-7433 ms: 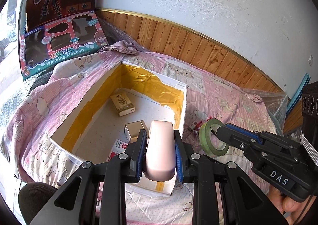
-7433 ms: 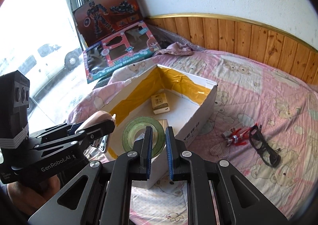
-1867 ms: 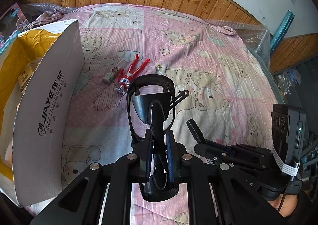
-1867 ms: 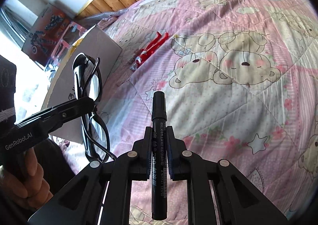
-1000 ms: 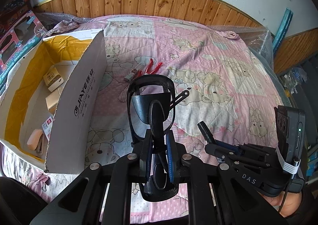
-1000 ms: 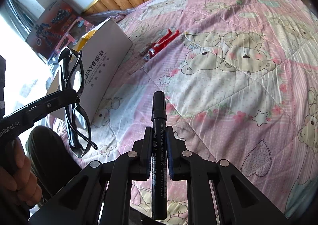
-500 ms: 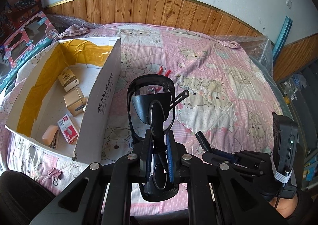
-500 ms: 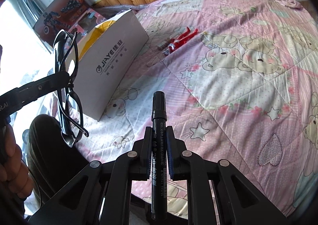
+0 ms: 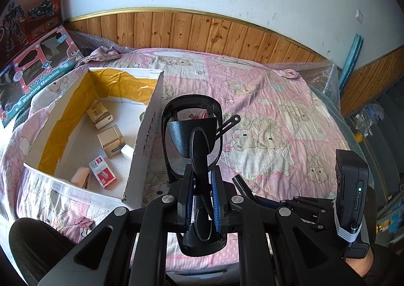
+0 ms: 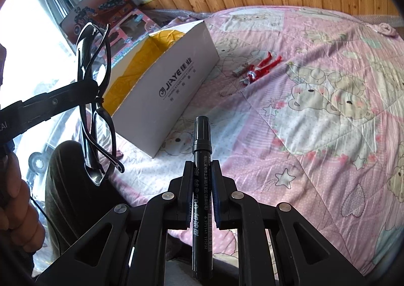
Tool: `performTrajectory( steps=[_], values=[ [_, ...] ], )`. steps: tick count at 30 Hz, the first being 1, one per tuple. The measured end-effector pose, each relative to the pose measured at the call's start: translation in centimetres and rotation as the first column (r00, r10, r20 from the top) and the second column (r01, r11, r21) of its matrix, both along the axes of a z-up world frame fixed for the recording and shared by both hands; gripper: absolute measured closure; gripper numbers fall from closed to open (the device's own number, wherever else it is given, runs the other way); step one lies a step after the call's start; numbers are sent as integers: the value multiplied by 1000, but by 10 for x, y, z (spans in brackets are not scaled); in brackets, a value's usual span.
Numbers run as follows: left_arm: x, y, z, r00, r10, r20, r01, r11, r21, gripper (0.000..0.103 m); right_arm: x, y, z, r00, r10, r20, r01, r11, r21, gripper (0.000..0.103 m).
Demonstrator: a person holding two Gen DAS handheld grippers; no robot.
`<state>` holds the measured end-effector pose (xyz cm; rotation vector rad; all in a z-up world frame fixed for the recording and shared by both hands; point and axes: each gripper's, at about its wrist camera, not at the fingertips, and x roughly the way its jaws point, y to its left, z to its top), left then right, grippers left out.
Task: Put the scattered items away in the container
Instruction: 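Carry the glasses with the left tool while the right tool carries the marker over the box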
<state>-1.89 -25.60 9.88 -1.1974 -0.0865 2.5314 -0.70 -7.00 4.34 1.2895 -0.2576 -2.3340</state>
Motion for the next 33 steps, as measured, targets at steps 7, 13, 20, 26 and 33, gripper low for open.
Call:
performTrajectory(
  steps=[7,13,20,26,33],
  values=[
    [3,-23,11,999,32,-14,-32,999,32,89,-1,-15,21,999,24,-38,-24,1000,-9,90],
    [4,-47,16,998,67,-20,-66,996,62,89,-2,-28,33,997,42,-64,-42,999,-1,90],
    [3,-73,23,993,108,-37,-104,991,88,89,-5,-44,48,994,63,-91,-63,998,10,90],
    [2,-95,26,989,144,-47,-138,985,107,89,-7,-57,59,990,83,-113,-81,997,18,90],
    [-2,-121,25,982,185,-45,-178,976,125,90,-13,-73,69,986,104,-131,-102,995,20,90]
  ],
)
